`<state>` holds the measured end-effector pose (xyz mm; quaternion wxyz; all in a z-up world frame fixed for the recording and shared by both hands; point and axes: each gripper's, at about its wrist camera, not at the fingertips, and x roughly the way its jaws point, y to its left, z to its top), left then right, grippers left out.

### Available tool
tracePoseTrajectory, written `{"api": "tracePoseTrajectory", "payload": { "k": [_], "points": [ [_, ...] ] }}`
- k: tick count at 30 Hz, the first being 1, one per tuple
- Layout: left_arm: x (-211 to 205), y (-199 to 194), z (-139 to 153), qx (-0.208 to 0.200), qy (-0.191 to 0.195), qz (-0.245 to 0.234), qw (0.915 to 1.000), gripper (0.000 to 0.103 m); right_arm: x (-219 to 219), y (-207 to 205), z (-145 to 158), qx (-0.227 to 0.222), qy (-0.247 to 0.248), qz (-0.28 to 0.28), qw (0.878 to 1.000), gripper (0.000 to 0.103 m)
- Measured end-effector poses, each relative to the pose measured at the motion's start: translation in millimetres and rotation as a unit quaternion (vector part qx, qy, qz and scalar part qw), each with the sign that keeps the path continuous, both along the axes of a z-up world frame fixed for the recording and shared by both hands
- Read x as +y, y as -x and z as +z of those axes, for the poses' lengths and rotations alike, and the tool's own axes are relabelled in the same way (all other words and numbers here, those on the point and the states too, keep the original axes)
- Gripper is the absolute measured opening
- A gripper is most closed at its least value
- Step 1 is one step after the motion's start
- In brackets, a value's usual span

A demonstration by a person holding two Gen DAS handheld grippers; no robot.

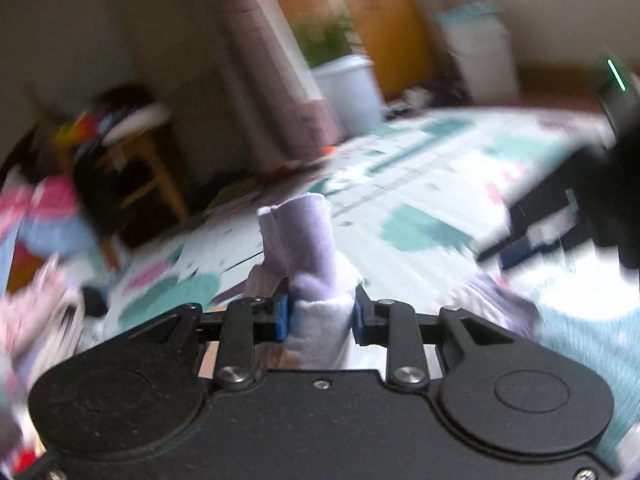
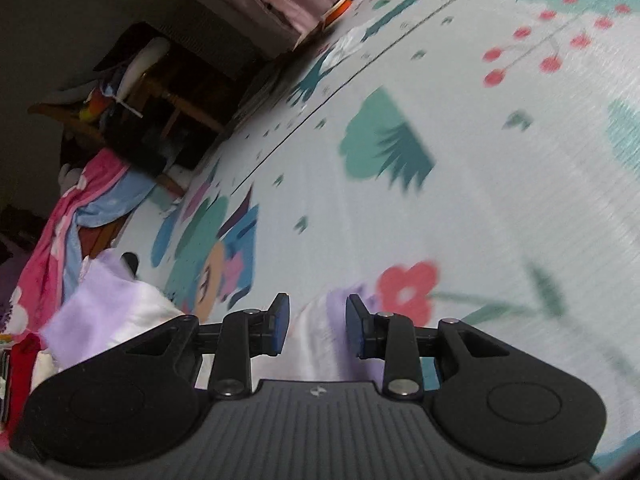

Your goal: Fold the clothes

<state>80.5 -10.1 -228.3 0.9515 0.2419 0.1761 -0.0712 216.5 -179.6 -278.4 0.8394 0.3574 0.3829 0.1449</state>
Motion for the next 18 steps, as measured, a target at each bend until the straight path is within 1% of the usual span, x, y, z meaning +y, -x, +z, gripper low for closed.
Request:
{"api": "tracePoseTrajectory", "payload": {
  "k": [2,4,8,10,12,14,15,16,18],
  "points": [
    [-17.9,2.7,-18.4,0.004,-0.03,-0.028,0.9991,0.027,-6.4,-2.2,2.7,-0.004,0.016,0.005,1.0,0.034],
    [-32.6,9.1,-32.9,0.001,-0.062,-0.056,0.9965,0.027,-14.8,-3.3,4.4,-0.002,0.024,0.015,1.0,0.034],
    [-46.9,16.2,-44.7,-0.013,-0.103,-0.086,0.9909,0.026,-27.3,-2.8,14.2,-0.013,0.042,0.044,0.998,0.034],
    [-55.9,17.7,-52.7,-0.019,-0.13,-0.099,0.9864,0.026,-29.5,-2.6,19.5,-0.022,0.057,0.057,0.997,0.034],
    [-64.5,15.4,-66.7,-0.01,-0.165,-0.119,0.9789,0.027,-31.4,-1.0,26.1,-0.031,0.071,0.064,0.995,0.034],
    [-74.6,15.0,-88.7,0.021,-0.222,-0.15,0.9631,0.029,-30.2,-0.4,32.9,-0.042,0.083,0.07,0.993,0.034],
    [-75.6,17.6,-92.3,0.023,-0.229,-0.159,0.9601,0.031,-24.3,0.4,35.8,-0.05,0.089,0.079,0.992,0.034],
    [-72.9,19.5,-86.5,0.027,-0.209,-0.167,0.9631,0.033,-18.4,1.3,38.8,-0.058,0.094,0.088,0.99,0.034],
    [-67.5,23.2,-74.9,0.034,-0.17,-0.184,0.9676,0.058,-6.5,3.0,44.6,-0.074,0.105,0.106,0.986,0.034]
  ]
}}
